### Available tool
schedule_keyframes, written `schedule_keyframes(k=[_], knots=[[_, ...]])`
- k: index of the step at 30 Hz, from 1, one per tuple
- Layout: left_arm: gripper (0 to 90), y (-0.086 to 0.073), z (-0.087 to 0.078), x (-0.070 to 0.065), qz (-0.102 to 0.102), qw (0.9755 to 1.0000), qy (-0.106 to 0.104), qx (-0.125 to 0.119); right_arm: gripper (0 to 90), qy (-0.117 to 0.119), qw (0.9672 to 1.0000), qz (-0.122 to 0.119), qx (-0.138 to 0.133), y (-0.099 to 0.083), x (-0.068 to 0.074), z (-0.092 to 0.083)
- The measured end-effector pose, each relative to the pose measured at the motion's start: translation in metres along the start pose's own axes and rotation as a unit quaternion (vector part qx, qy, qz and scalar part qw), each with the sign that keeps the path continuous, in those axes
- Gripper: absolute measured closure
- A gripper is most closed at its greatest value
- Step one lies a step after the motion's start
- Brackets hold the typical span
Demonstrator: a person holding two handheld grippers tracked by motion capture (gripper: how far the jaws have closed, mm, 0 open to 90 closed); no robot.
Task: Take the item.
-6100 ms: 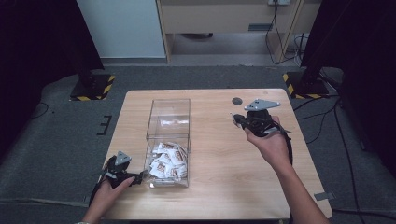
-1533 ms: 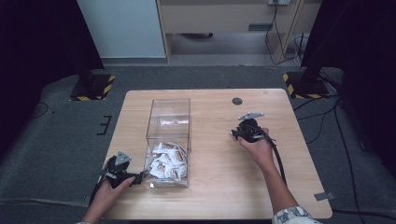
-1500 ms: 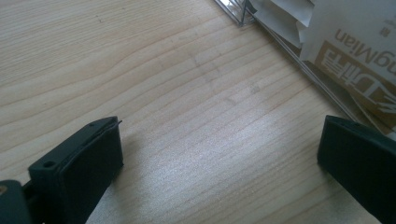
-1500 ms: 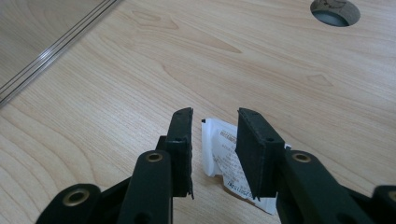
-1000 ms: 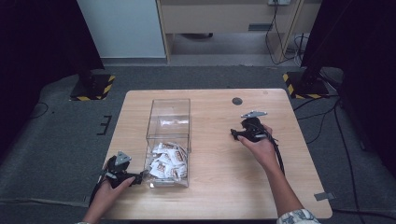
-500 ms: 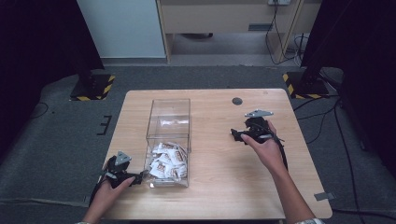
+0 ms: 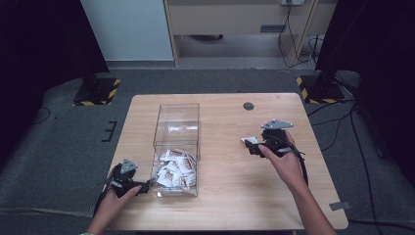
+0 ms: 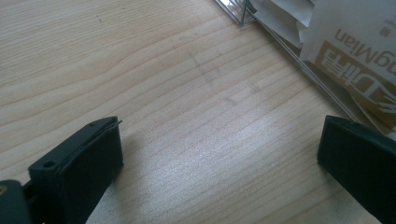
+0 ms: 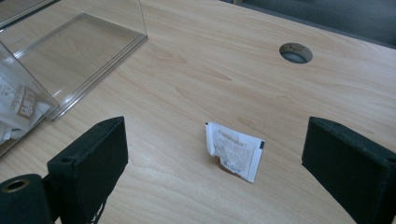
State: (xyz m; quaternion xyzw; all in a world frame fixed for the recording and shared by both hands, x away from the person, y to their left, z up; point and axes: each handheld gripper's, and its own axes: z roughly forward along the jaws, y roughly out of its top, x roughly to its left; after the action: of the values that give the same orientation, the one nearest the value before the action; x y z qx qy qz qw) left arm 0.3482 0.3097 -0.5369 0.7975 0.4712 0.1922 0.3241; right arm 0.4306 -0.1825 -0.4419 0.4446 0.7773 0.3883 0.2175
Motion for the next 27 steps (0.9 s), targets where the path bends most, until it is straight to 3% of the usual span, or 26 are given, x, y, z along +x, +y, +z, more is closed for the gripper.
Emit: schedule_keyframes(k=[19, 27], knots=[[0.0, 0.0, 0.0, 0.0, 0.0, 1.0, 0.001, 0.0, 7.2, 0.016, 0.9998, -0.004, 0.008, -0.051, 0.016, -0.015], [0.0, 0.0, 0.0, 0.0, -0.001, 1.0, 0.001, 0.0, 7.3, 0.022, 0.9994, 0.001, 0.028, -0.079, 0.023, -0.012]])
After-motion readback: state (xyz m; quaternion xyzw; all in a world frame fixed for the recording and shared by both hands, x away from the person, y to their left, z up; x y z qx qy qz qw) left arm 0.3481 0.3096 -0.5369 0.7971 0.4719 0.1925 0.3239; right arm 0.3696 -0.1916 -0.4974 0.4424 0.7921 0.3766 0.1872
